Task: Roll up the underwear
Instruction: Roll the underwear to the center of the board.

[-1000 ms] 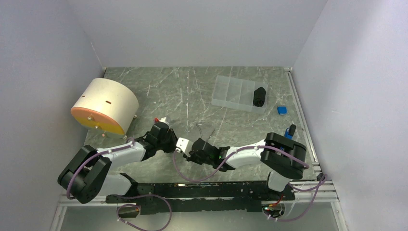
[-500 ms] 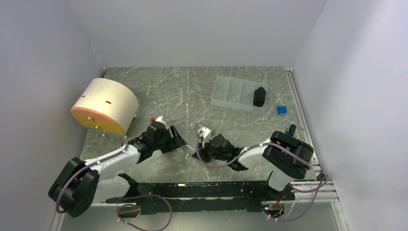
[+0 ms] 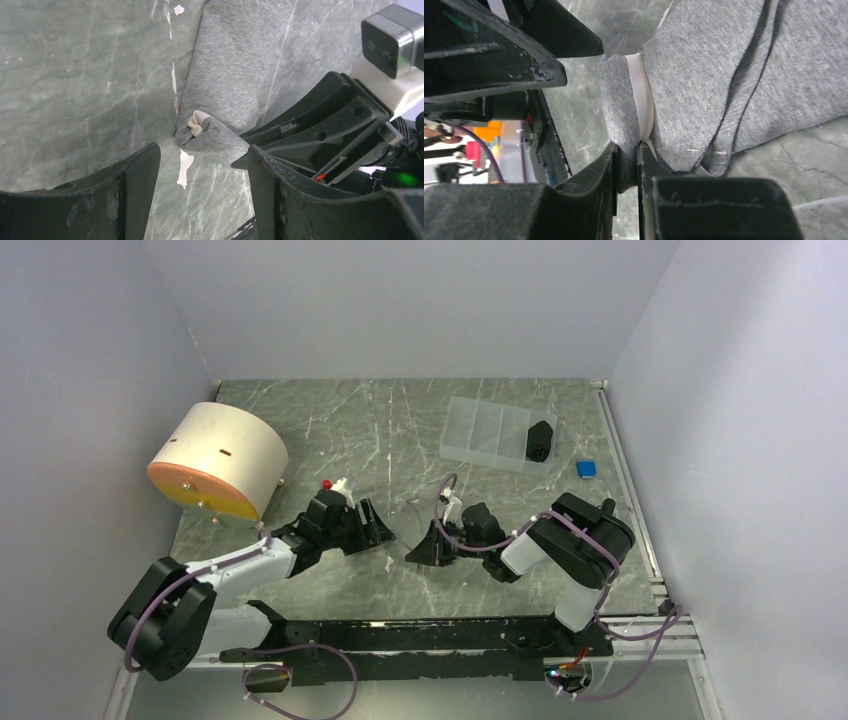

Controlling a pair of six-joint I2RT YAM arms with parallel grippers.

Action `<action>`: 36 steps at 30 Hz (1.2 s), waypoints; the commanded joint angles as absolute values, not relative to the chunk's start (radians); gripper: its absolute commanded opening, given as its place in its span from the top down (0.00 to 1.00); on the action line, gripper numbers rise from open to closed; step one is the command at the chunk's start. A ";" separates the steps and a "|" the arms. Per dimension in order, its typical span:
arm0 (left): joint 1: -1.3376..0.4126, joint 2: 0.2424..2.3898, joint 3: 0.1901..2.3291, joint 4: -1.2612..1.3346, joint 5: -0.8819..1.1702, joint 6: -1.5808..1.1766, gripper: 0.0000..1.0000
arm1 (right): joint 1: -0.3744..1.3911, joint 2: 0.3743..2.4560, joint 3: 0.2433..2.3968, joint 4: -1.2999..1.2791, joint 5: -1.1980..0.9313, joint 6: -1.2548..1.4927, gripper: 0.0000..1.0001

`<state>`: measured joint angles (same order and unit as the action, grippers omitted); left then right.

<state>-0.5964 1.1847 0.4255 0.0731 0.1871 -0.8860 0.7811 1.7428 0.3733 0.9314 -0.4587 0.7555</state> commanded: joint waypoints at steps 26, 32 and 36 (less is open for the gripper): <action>-0.639 1.498 0.542 0.063 0.161 -0.807 0.56 | 0.707 1.485 0.663 0.149 -0.351 0.423 0.53; -0.642 1.502 0.555 0.045 0.153 -0.808 0.57 | 0.869 1.398 0.699 0.076 -0.148 0.148 0.53; -0.644 1.505 0.554 0.046 0.155 -0.813 0.58 | 0.997 1.413 0.702 0.111 -0.019 0.010 0.52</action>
